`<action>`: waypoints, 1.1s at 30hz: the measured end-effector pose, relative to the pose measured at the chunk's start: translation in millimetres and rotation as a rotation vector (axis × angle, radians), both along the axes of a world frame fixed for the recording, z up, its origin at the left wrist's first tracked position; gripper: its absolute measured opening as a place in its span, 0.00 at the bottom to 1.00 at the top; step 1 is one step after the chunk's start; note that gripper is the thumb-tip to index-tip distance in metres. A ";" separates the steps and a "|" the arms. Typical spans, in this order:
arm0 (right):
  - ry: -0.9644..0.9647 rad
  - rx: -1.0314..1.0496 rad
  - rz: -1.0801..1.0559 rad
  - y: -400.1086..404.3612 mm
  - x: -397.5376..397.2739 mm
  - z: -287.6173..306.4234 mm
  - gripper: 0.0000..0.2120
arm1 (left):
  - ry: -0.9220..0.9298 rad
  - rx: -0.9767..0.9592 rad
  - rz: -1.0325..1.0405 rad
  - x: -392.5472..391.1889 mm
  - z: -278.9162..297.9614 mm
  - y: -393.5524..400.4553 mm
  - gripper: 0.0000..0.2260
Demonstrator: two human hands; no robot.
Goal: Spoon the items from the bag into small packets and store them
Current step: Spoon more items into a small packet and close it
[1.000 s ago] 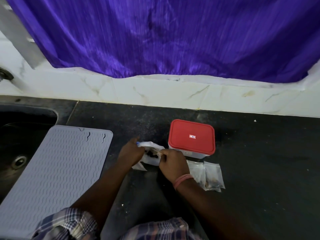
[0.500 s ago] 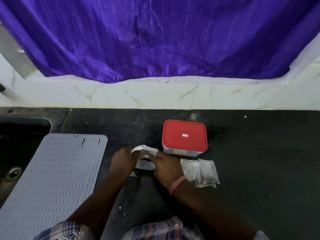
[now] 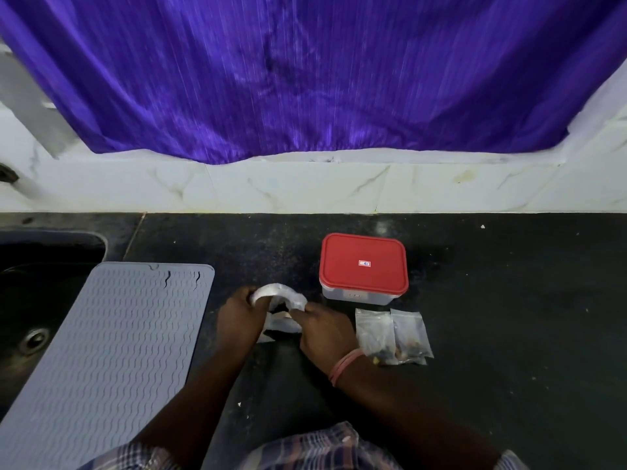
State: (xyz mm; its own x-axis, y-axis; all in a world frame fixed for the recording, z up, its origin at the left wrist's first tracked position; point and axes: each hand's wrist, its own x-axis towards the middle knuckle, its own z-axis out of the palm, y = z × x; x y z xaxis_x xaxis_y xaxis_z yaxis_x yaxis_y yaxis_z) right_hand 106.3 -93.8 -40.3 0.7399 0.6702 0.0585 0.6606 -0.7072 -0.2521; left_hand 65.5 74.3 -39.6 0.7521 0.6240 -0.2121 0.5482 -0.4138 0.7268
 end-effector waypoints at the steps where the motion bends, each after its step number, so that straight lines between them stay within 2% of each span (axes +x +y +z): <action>1: 0.004 0.013 -0.015 0.3 -0.7 0.2 0.20 | -0.003 -0.002 -0.005 0.1 1.2 -1.1 0.14; 5: 0.022 0.069 -0.052 2.6 -1.0 2.9 0.24 | 0.050 -0.076 0.041 3.3 0.3 -2.6 0.16; 9: 0.000 -0.016 0.013 1.4 -0.9 -5.5 0.25 | 0.087 -0.064 0.004 6.2 -6.4 -2.2 0.14; 13: -0.098 -0.038 -0.031 -6.2 8.7 -3.0 0.12 | 0.126 -0.039 0.070 7.2 -5.6 0.8 0.16; 19: -0.090 -0.057 -0.067 -1.8 6.2 7.6 0.11 | 0.134 -0.201 0.128 1.8 -9.9 -6.5 0.20; 23: -0.001 -0.108 -0.068 -3.3 8.7 5.2 0.13 | 0.179 -0.278 0.114 -1.1 -17.5 -7.6 0.20; 26: 0.095 -0.054 -0.128 -4.7 9.7 -0.1 0.13 | 0.233 -0.404 0.073 -2.3 -15.7 -8.9 0.09; 27: 0.111 -0.028 -0.152 -3.4 8.7 1.0 0.13 | 0.233 -0.429 0.071 -2.3 -15.4 -9.5 0.08; 30: 0.121 0.029 -0.179 -2.5 4.7 -1.7 0.14 | 0.216 -0.464 0.105 -2.7 -21.6 -6.4 0.14; 33: 0.131 0.026 -0.185 -4.7 -0.5 -4.2 0.15 | 0.185 -0.499 0.123 -2.8 -23.2 -5.6 0.16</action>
State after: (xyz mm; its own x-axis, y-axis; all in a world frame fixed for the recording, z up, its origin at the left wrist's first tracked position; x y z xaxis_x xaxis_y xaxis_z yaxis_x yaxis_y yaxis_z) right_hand 105.8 -98.5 -44.5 0.8524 0.5220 -0.0310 0.4806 -0.8055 -0.3466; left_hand 62.7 68.7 -62.8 0.6022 0.4943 -0.6269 0.7081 0.0319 0.7054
